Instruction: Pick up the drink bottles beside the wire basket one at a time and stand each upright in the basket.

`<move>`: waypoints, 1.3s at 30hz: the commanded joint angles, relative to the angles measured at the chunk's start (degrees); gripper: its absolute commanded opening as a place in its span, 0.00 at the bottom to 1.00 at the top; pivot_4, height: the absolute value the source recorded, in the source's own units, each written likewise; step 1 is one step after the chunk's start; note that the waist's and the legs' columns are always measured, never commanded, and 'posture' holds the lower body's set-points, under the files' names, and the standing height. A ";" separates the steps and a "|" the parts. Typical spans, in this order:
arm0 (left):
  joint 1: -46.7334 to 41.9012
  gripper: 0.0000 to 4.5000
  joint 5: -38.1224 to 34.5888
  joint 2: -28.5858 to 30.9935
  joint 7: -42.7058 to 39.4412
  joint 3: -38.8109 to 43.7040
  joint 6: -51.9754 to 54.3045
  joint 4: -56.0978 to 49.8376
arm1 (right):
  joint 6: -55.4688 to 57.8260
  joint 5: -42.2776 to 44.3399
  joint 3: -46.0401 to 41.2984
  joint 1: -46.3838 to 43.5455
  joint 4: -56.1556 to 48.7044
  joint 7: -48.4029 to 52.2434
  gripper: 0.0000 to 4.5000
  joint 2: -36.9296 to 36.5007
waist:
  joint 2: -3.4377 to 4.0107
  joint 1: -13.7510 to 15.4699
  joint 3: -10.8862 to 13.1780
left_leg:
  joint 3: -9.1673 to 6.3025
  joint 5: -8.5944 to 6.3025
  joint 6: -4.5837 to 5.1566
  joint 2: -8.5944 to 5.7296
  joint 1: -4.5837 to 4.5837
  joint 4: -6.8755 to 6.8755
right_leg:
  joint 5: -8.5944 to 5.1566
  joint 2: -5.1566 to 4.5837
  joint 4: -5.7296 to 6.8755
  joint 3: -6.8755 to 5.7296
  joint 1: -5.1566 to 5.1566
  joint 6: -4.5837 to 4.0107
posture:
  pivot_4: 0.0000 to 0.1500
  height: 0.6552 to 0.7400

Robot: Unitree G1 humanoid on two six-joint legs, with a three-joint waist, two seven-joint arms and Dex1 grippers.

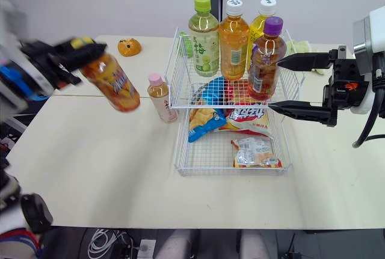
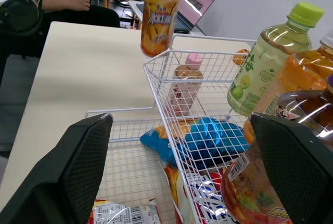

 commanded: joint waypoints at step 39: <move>-34.01 0.30 21.85 -26.84 -27.95 -35.66 -29.94 35.65 | 3.46 6.02 -19.07 15.17 -10.46 -9.61 1.00 -2.05 | -0.01 -0.78 0.03 | 0.00 0.01 0.00 -0.03 -0.15 0.04 | 0.02 -0.01 0.08 0.12 -0.14 0.04 | 1.00 1.00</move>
